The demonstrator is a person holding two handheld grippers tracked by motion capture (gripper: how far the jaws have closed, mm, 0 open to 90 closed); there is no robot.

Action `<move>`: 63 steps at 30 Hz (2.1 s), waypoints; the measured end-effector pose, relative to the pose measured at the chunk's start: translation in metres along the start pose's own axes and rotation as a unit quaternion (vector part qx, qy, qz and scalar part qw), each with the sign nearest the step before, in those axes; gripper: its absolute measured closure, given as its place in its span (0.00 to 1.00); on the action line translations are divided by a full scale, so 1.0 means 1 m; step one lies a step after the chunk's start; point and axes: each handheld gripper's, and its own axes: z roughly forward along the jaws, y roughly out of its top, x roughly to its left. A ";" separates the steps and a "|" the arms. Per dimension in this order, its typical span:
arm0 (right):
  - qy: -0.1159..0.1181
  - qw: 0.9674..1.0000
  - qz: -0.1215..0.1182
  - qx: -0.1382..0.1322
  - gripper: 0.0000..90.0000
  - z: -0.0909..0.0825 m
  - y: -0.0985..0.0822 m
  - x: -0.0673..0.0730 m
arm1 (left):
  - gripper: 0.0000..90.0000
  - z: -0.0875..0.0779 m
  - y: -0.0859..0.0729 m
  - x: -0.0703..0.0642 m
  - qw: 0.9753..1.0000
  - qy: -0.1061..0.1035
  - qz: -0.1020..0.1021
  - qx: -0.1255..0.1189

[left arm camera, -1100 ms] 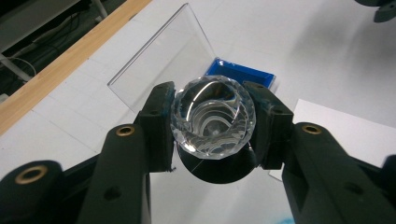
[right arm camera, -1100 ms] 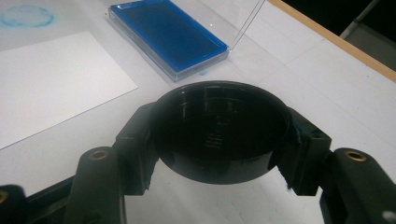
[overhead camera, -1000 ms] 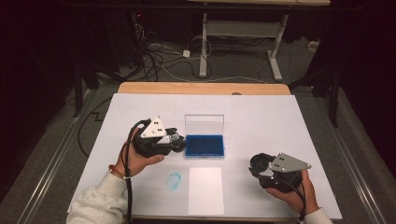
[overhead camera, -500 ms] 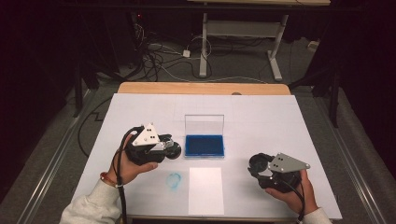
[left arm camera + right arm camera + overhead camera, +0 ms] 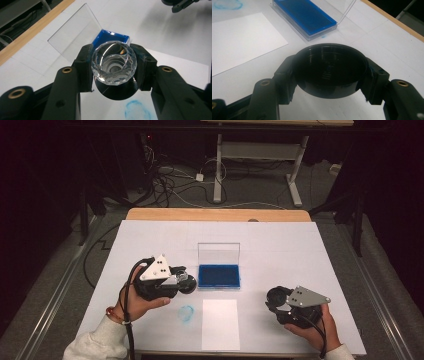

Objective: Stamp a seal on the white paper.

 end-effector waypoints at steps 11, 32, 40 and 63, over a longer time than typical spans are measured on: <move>0.003 1.000 0.001 0.000 0.43 0.001 0.002 0.002 | 0.61 0.005 0.009 -0.016 1.000 -0.022 0.018 0.003; 0.012 1.000 -0.003 0.013 0.43 0.004 0.001 0.004 | 0.61 0.052 0.019 -0.055 0.993 -0.086 0.063 0.040; 0.014 1.000 -0.005 0.015 0.43 0.005 0.001 0.004 | 0.61 0.073 0.019 -0.065 0.990 -0.103 0.074 0.059; 0.019 0.999 -0.006 0.025 0.43 0.007 0.000 0.004 | 0.61 0.101 0.006 -0.077 0.981 -0.128 0.092 0.111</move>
